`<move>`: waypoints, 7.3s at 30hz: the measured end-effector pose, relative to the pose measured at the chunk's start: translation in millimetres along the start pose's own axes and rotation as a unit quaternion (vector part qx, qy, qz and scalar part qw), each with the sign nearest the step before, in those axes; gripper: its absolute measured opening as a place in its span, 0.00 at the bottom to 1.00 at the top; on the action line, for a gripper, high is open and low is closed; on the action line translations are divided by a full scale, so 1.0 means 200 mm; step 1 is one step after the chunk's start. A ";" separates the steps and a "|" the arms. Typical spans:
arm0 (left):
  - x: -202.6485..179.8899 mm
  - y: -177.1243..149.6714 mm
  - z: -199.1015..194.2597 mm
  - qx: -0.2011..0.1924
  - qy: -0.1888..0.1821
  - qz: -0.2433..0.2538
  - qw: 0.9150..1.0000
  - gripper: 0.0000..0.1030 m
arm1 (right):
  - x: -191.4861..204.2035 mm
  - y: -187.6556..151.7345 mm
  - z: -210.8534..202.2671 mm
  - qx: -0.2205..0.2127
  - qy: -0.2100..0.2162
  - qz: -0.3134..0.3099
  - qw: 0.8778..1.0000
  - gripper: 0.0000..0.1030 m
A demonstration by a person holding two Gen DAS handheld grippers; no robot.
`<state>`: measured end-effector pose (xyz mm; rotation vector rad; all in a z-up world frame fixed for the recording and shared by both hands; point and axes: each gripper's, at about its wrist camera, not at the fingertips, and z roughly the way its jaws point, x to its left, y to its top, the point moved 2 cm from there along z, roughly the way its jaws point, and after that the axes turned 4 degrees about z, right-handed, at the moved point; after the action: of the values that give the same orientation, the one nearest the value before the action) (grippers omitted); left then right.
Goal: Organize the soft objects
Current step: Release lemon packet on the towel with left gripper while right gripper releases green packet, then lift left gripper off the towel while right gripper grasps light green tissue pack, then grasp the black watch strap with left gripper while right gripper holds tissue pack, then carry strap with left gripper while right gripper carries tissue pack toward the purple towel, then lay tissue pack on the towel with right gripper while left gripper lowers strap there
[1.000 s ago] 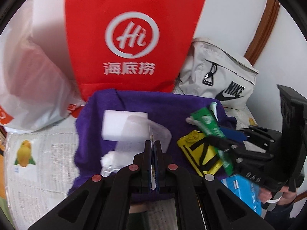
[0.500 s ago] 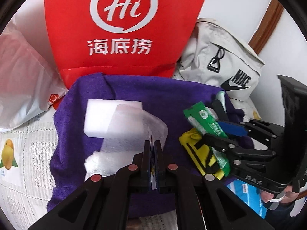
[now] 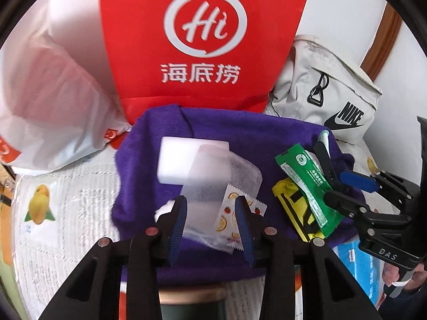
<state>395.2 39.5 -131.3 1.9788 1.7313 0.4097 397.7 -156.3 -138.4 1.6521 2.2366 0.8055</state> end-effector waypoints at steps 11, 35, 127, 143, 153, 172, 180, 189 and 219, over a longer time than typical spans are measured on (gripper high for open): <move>0.05 -0.22 -0.32 -0.021 0.023 -0.022 0.999 0.46 | 0.27 -0.32 -0.25 -0.017 0.055 -0.020 0.998 0.60; 0.27 -0.90 -0.63 -0.007 0.064 -0.083 0.994 0.62 | 0.75 -0.79 -0.11 0.014 0.099 -0.104 0.990 0.76; -0.49 -1.25 -0.54 -0.008 0.000 0.042 0.999 0.19 | 0.18 -1.16 -0.78 -0.065 0.041 0.040 0.996 0.58; -0.39 -1.03 -0.63 -0.038 -0.013 0.018 0.999 0.19 | 0.23 -0.95 -0.80 -0.069 0.043 0.019 0.997 0.58; -0.32 -0.83 -0.68 -0.061 -0.005 0.015 0.998 0.19 | 0.22 -0.76 -0.78 -0.073 0.043 0.012 0.996 0.58; -0.20 -0.50 -0.62 -0.074 -0.002 0.009 0.997 0.19 | 0.18 -0.43 -0.60 -0.071 0.042 0.007 0.997 0.58; -0.15 -0.38 -0.56 -0.074 0.004 0.009 0.997 0.19 | 0.17 -0.30 -0.51 -0.071 0.040 0.009 0.997 0.58; -0.08 -0.27 -0.49 -0.072 0.005 0.002 0.997 0.19 | 0.18 -0.17 -0.39 -0.064 0.038 0.007 0.997 0.58; 0.12 -0.02 -0.11 -0.038 -0.006 -0.025 0.999 0.19 | 0.17 0.02 0.16 0.023 0.020 0.019 0.999 0.58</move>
<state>384.4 67.0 -117.3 1.8765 1.7276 0.4388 406.0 -114.9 -158.3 1.7191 2.2736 0.8096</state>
